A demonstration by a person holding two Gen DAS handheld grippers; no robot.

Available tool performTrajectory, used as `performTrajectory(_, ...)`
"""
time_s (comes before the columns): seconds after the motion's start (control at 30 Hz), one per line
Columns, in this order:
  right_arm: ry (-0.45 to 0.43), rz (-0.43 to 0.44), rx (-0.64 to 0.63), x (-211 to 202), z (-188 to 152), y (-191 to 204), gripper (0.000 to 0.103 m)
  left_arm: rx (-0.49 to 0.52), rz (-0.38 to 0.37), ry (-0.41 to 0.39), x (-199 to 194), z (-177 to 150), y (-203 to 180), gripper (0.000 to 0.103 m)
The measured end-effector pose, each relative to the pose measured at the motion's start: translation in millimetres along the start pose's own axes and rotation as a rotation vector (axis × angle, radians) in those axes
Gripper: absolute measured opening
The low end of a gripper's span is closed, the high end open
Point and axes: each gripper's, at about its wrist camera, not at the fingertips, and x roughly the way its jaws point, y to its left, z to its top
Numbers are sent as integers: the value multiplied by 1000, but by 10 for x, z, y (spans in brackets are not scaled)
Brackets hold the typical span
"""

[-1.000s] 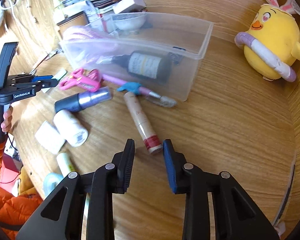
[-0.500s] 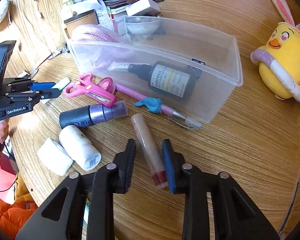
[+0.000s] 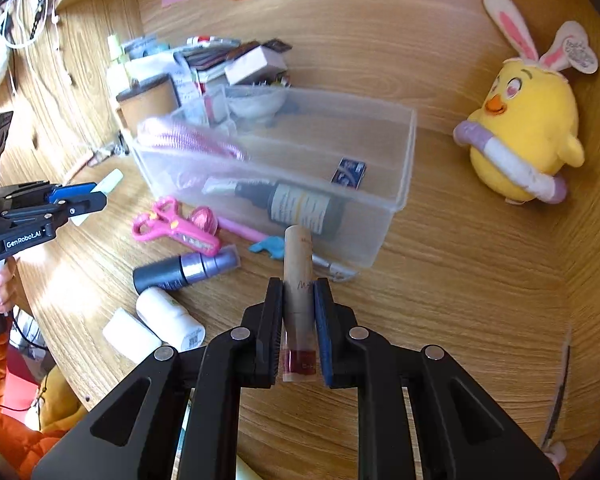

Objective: Organize objects
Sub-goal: 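Carry the light-blue bottle and beige tube into the clear box and open both grippers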

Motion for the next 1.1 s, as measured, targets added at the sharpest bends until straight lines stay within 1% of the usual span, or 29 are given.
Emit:
performTrajectory(0.2,-90,9,20,-199,207,-37,14,-4,-38,-83,-144,246,-126,24)
performTrajectory(0.33,-146,9,27,-284,352,-35,14,5,-59,-119,-169,396,-204,24)
performTrajectory(0.43,-166,27,35,-293,450,-59,14,20,-69,-139,-162,524,-287,24)
performTrajectory(0.53,-164,53,39,-219,551,-98,14,35,-80,-146,-122,662,-378,24)
performTrajectory(0.7,-131,28,25,9,665,-104,14,55,-116,-122,42,848,-510,24)
performTrajectory(0.8,-99,9,28,183,702,-140,14,72,-139,-93,187,916,-601,24)
performTrajectory(0.97,-43,-11,31,450,723,-187,14,110,-146,-31,459,988,-759,24)
performTrajectory(1.1,-18,-17,33,573,723,-213,14,124,-143,11,648,1012,-824,24)
